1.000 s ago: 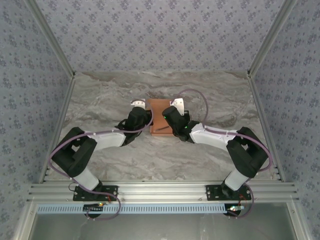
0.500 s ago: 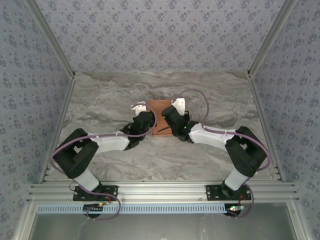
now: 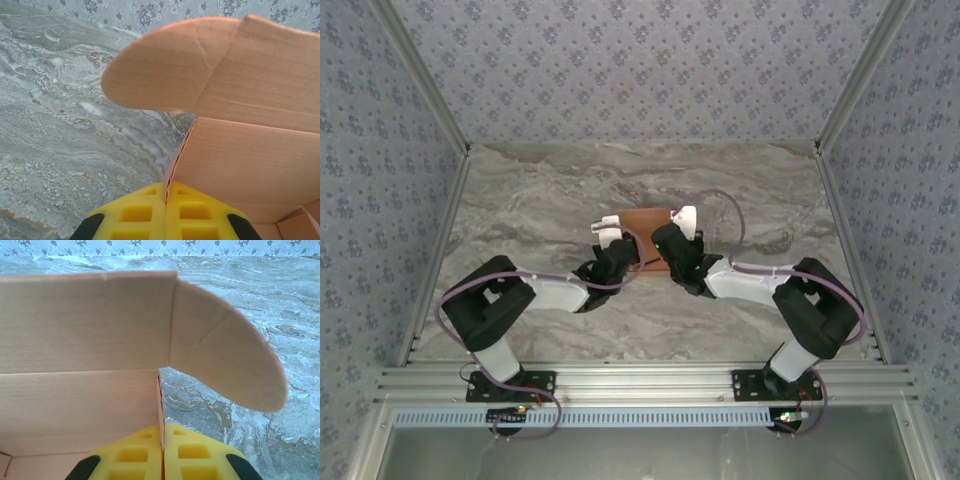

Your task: Fold the paper box

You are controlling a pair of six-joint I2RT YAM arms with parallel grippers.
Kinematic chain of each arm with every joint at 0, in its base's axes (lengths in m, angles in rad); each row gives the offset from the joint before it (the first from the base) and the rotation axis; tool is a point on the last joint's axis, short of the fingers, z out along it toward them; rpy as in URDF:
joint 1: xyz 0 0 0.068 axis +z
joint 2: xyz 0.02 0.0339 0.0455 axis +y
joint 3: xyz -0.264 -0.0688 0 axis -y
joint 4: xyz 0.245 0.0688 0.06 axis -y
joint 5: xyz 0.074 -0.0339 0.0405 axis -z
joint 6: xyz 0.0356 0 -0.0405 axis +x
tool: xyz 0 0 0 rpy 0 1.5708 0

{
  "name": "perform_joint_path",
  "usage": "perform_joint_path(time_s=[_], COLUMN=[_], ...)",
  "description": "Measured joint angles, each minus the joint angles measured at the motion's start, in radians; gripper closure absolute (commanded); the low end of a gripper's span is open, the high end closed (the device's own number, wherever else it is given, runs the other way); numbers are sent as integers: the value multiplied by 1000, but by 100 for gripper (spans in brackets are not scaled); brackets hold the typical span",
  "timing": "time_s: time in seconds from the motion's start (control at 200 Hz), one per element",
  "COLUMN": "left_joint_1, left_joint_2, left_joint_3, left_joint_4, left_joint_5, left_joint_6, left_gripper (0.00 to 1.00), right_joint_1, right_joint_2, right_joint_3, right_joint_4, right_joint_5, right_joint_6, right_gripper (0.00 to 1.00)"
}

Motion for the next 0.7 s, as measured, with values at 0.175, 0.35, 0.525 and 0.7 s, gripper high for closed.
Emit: perform_joint_path(time_s=[0.175,0.35,0.525,0.7], left_joint_1=[-28,-51,-67,-78], left_joint_2=[31,57,74,89], left_joint_3=[-23,-49,-75,-108], left_joint_4=[94,180,254,328], left_joint_5=[-42,-71,-90,-100], left_joint_6=[30,58,100,132], left_gripper=[100,100,100,100], right_joint_1=[0,7,27,53], right_joint_2=[-19,-31,-42,-48], right_joint_3=[-43,-87,-130,-157], right_joint_4=[43,94,145,171], right_joint_5=[-6,-7,8,37], right_joint_6=[23,42,60,71], right_gripper=[92,92,91,91])
